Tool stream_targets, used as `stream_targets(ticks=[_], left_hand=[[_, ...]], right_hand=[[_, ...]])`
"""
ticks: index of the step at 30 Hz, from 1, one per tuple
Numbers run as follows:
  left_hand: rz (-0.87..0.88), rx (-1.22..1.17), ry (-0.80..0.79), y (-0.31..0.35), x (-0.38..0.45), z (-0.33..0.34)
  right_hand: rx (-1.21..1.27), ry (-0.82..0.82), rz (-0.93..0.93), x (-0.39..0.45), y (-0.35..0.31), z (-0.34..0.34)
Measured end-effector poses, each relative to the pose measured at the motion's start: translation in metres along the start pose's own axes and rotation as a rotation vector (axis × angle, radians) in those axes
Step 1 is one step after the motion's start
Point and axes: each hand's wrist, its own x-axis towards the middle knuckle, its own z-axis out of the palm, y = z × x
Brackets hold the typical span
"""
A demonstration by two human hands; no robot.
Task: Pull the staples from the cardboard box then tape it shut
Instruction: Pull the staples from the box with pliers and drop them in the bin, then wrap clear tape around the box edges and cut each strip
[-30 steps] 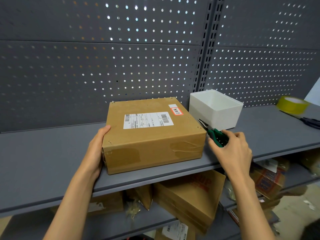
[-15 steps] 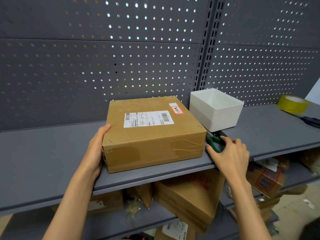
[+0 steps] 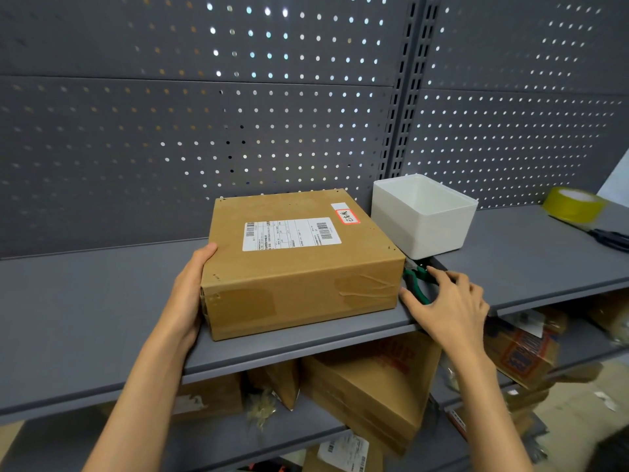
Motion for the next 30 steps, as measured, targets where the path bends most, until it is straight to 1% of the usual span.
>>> stream_targets(ticks=[3, 5, 8, 10, 13, 16, 20, 21, 24, 26, 28, 30], left_hand=[[0.014, -0.01, 0.007, -0.001, 0.001, -0.002], [0.036, -0.007, 0.048, -0.001, 0.004, -0.004], [0.118, -0.037, 0.129, 0.0, 0.005, -0.002], [0.174, -0.057, 0.186, 0.0, 0.007, -0.002], [0.28, -0.016, 0.227, 0.001, 0.009, -0.008], [0.429, 0.149, 0.249, 0.011, 0.006, -0.012], [0.659, 0.376, 0.183, 0.039, -0.004, -0.004], [0.712, 0.473, 0.157, 0.047, -0.007, 0.0], [0.882, 0.863, 0.102, 0.066, -0.017, 0.02], [0.978, 1.048, 0.045, 0.074, -0.025, 0.038], [1.041, 1.136, -0.026, 0.078, -0.032, 0.059], [1.105, 1.164, -0.088, 0.077, -0.039, 0.081]], right_hand=[[0.053, -0.024, -0.001, 0.0, 0.0, -0.004], [0.078, -0.022, -0.001, 0.0, 0.0, -0.005], [0.065, -0.005, 0.0, -0.002, 0.0, -0.005], [0.048, 0.036, 0.002, -0.004, -0.001, -0.007], [0.055, 0.094, -0.012, -0.004, -0.004, -0.009], [0.069, 0.136, -0.048, -0.003, -0.006, -0.012], [0.042, 0.197, -0.104, 0.0, -0.011, -0.018], [0.023, 0.208, -0.117, 0.0, -0.012, -0.019], [-0.064, 0.263, -0.139, 0.002, -0.014, -0.024], [-0.119, 0.309, -0.141, 0.003, -0.015, -0.025], [-0.164, 0.361, -0.137, 0.004, -0.012, -0.026], [-0.19, 0.399, -0.121, 0.004, -0.008, -0.029]])
